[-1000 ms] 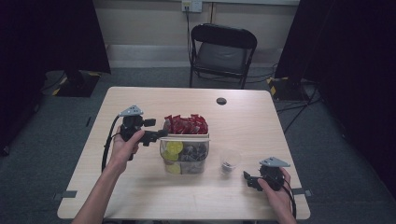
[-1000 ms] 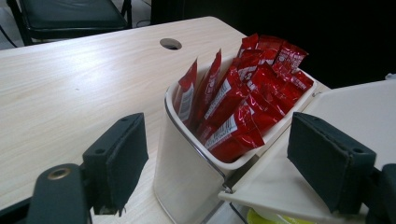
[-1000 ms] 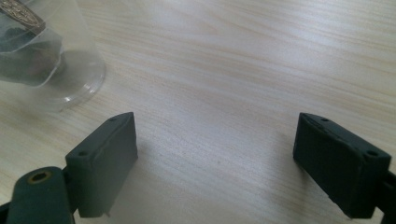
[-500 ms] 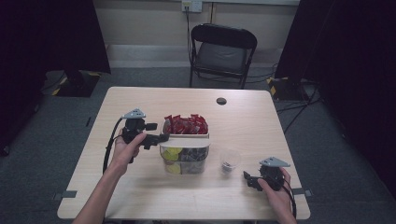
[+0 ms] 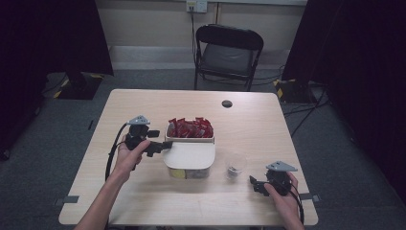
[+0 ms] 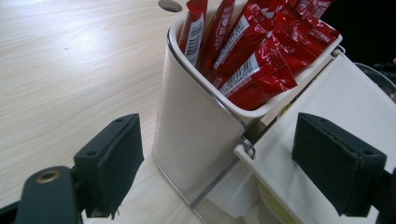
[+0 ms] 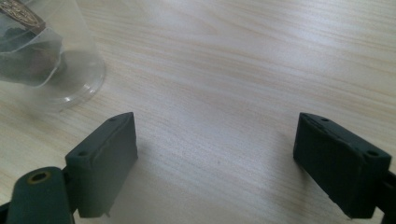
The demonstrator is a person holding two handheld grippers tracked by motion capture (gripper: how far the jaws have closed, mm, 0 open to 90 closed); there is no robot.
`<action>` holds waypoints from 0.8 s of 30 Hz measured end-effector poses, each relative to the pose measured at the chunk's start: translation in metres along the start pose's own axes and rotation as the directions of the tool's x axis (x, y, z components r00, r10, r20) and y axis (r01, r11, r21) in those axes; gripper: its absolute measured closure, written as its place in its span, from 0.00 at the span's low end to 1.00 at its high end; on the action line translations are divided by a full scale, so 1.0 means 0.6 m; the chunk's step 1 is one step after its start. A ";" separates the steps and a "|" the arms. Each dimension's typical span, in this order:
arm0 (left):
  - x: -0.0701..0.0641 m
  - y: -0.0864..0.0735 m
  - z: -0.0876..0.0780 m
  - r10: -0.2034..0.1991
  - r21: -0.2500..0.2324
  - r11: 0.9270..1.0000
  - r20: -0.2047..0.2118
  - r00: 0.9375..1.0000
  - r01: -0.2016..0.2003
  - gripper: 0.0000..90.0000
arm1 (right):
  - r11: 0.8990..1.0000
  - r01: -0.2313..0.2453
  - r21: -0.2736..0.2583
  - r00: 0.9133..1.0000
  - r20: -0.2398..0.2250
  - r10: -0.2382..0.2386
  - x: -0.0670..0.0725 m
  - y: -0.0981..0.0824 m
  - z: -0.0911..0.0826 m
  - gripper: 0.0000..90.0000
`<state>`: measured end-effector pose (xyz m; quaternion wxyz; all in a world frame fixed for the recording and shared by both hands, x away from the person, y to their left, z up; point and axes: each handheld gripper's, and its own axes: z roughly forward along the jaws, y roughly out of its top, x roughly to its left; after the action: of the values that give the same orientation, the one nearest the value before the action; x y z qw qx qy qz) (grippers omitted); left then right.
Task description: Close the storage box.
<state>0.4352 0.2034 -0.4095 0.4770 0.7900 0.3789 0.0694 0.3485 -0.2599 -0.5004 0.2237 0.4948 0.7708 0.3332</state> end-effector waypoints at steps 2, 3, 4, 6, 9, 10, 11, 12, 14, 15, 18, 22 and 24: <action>-0.002 0.000 0.000 0.003 0.003 1.000 -0.003 1.000 -0.003 0.18 | 1.000 0.000 0.000 1.000 0.000 0.000 0.000 0.000 0.000 0.15; -0.004 -0.001 0.000 0.001 0.003 1.000 -0.002 1.000 -0.001 0.18 | 1.000 0.000 0.000 1.000 0.000 0.000 0.000 0.000 0.000 0.15; -0.007 -0.002 -0.001 -0.001 0.005 1.000 -0.004 1.000 0.001 0.18 | 1.000 0.000 0.000 1.000 0.000 0.000 0.000 0.000 0.000 0.15; -0.013 -0.003 -0.001 -0.003 0.003 1.000 0.005 1.000 0.003 0.18 | 1.000 0.000 0.001 1.000 0.001 0.000 0.000 0.000 0.000 0.14; -0.019 -0.003 -0.008 0.010 -0.001 1.000 -0.005 1.000 -0.010 0.19 | 1.000 0.001 0.000 1.000 0.001 -0.001 0.000 0.000 0.000 0.14; -0.019 -0.003 -0.011 0.014 -0.006 1.000 -0.004 1.000 -0.014 0.18 | 1.000 0.001 0.000 1.000 0.000 -0.001 0.000 0.000 0.000 0.14; -0.020 -0.002 -0.016 0.014 -0.008 1.000 -0.012 1.000 -0.014 0.18 | 1.000 0.001 0.000 1.000 0.000 -0.001 -0.001 0.000 0.000 0.14; -0.021 -0.001 -0.020 0.015 -0.011 1.000 -0.018 1.000 -0.015 0.19 | 1.000 0.001 0.001 1.000 0.000 -0.001 -0.001 0.000 0.000 0.14; -0.020 0.000 -0.026 0.024 -0.015 1.000 -0.027 0.999 -0.025 0.18 | 1.000 0.002 0.001 1.000 -0.002 -0.002 -0.001 0.000 0.000 0.14; -0.020 -0.001 -0.031 0.016 -0.026 1.000 -0.033 0.999 -0.017 0.19 | 1.000 0.002 0.002 1.000 -0.002 -0.002 -0.001 0.000 0.000 0.14; -0.015 -0.006 -0.044 0.032 -0.029 0.999 -0.052 0.998 -0.033 0.19 | 1.000 0.003 0.002 1.000 -0.003 -0.003 -0.001 0.000 0.000 0.14; -0.006 -0.016 -0.064 0.010 -0.043 0.999 -0.074 0.997 -0.013 0.19 | 1.000 0.004 0.003 1.000 -0.004 -0.004 -0.001 0.001 0.000 0.14; 0.000 -0.021 -0.074 0.003 -0.055 0.998 -0.090 0.996 -0.008 0.19 | 1.000 0.004 0.003 1.000 -0.005 -0.004 -0.001 0.001 0.001 0.14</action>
<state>0.4074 0.2378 -0.3961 0.4811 0.7736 0.3956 0.1166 0.3493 -0.2605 -0.5003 0.2218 0.4929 0.7726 0.3330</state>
